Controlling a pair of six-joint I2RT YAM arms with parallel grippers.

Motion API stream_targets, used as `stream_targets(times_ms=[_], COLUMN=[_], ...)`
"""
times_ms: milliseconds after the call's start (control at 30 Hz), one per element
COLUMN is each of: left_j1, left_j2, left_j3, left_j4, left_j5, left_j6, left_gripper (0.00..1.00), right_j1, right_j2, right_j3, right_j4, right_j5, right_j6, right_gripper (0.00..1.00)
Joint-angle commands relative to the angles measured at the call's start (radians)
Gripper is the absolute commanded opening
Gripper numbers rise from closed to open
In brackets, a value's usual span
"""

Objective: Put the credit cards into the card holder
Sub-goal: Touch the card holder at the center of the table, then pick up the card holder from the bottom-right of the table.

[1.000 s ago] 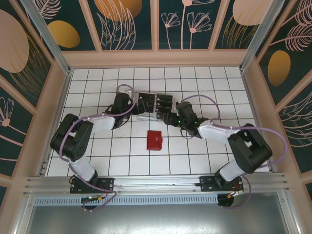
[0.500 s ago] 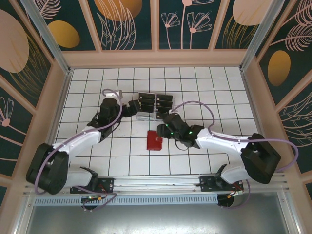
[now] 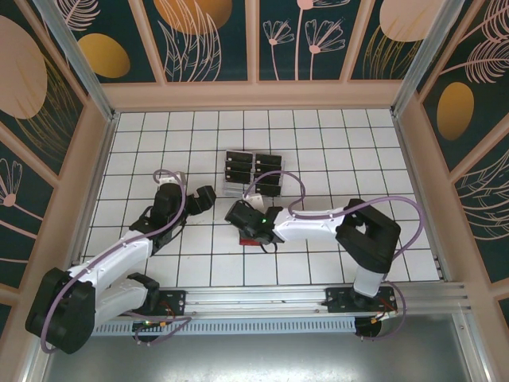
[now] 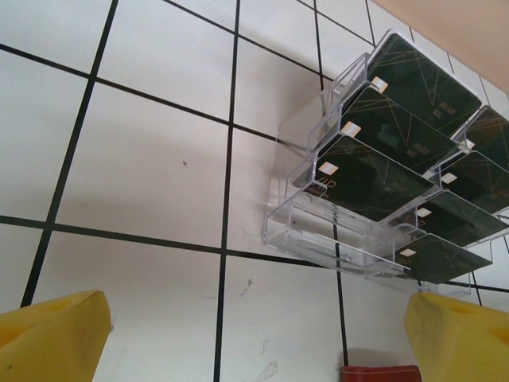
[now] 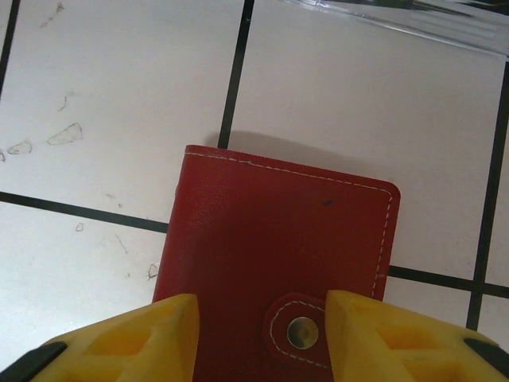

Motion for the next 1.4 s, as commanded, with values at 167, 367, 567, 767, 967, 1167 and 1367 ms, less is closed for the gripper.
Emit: stream_targets(times_ms=[167, 367, 567, 767, 967, 1167, 1367], left_j1=[-0.007, -0.008, -0.006, -0.007, -0.007, -0.007, -0.007], left_j2=[0.02, 0.031, 0.043, 0.05, 0.057, 0.063, 0.068], left_j3=[-0.004, 0.002, 0.004, 0.008, 0.014, 0.018, 0.021], left_j4=[0.014, 0.018, 0.023, 0.022, 0.02, 0.02, 0.02], left_j5=[-0.003, 0.0, 0.0, 0.001, 0.001, 0.003, 0.003], left_j6=[-0.002, 0.004, 0.003, 0.003, 0.003, 0.001, 0.0], left_gripper=[0.95, 0.96, 0.96, 0.95, 0.96, 0.96, 0.96], right_j1=[0.004, 0.004, 0.006, 0.005, 0.008, 0.008, 0.004], right_j2=[0.035, 0.028, -0.013, -0.047, -0.052, -0.047, -0.03], right_j3=[0.036, 0.022, 0.014, 0.016, -0.003, -0.038, -0.062], right_j4=[-0.086, -0.092, -0.092, -0.093, -0.089, -0.069, -0.058], right_j5=[0.063, 0.059, 0.071, 0.081, 0.076, 0.065, 0.071], right_j6=[0.04, 0.053, 0.053, 0.05, 0.054, 0.063, 0.07], right_gripper=[0.45, 0.45, 0.45, 0.47, 0.46, 0.45, 0.43])
